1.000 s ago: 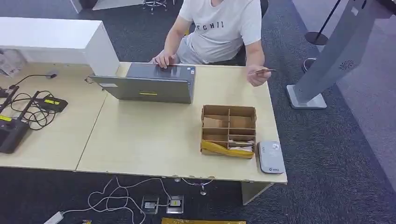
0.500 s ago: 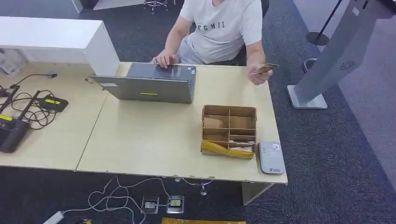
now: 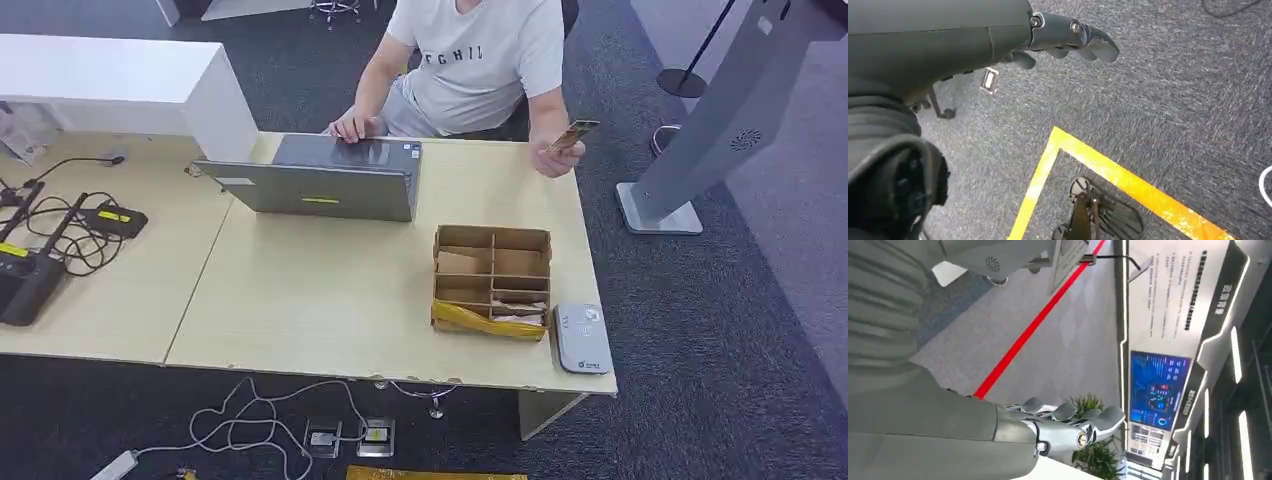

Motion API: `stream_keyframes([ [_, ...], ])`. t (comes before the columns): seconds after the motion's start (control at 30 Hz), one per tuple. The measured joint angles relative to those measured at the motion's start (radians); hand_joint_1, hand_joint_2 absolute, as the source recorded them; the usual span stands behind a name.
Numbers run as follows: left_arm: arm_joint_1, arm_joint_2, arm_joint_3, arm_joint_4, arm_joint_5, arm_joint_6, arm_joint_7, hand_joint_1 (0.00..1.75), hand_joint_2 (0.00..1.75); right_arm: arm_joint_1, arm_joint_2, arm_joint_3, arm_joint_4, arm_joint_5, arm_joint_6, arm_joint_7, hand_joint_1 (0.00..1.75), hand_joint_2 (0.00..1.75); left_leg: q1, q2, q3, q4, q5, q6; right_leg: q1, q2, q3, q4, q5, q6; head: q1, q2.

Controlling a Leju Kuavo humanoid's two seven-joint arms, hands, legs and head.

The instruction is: Pass the card to the sensor for recognition and then transmit it.

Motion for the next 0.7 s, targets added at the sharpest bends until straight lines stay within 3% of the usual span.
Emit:
stream_keyframes([
  [0.4,0.001,0.002,0.000,0.000,0.000,0.000,-0.003,0.00,0.00,-0.019,0.026,0.118,-0.023,-0.045,0.004,0.003,0.00,1.75,0.000,0.001,0.001,0.000,0.000,0.000,0.000,0.001,0.000,0.000,0.000,0.000,0.000,0.000],
  [0.47,0.001,0.003,0.000,0.000,0.000,0.001,-0.003,0.00,0.00,-0.019,0.036,0.128,-0.026,-0.024,0.029,-0.031,0.00,1.75,0.000,0.001,-0.003,0.000,0.000,0.000,0.000,0.000,0.000,0.000,0.000,0.000,0.000,0.000],
  [0.5,0.001,0.003,-0.001,0.000,-0.001,0.002,-0.004,0.00,0.00,-0.020,0.051,0.148,-0.035,0.012,0.063,-0.093,0.00,1.75,0.000,0.002,-0.002,0.000,0.000,0.000,0.000,0.001,-0.001,0.000,0.001,0.001,0.003,0.000],
  [0.53,0.002,0.005,-0.002,0.000,-0.003,0.002,-0.005,0.00,0.00,-0.019,0.073,0.179,-0.049,0.058,0.106,-0.135,0.00,1.75,-0.001,0.005,-0.022,-0.001,0.000,0.000,-0.001,0.005,0.000,0.004,0.001,0.000,0.004,0.000],
  [0.6,0.000,0.011,-0.004,0.000,-0.011,-0.005,-0.005,0.00,0.00,-0.006,0.157,0.279,-0.092,0.188,0.166,-0.091,0.00,1.75,0.000,0.022,-0.015,-0.001,-0.005,-0.002,0.000,0.023,-0.002,0.004,0.001,0.000,0.003,0.000],
  [0.7,-0.014,0.014,-0.006,0.000,-0.014,-0.009,-0.005,0.00,0.00,0.049,0.256,0.433,-0.148,0.216,0.128,-0.042,0.00,1.75,0.002,0.028,-0.010,-0.001,-0.002,-0.003,0.002,0.029,-0.005,0.004,0.004,-0.002,0.000,0.000],
])
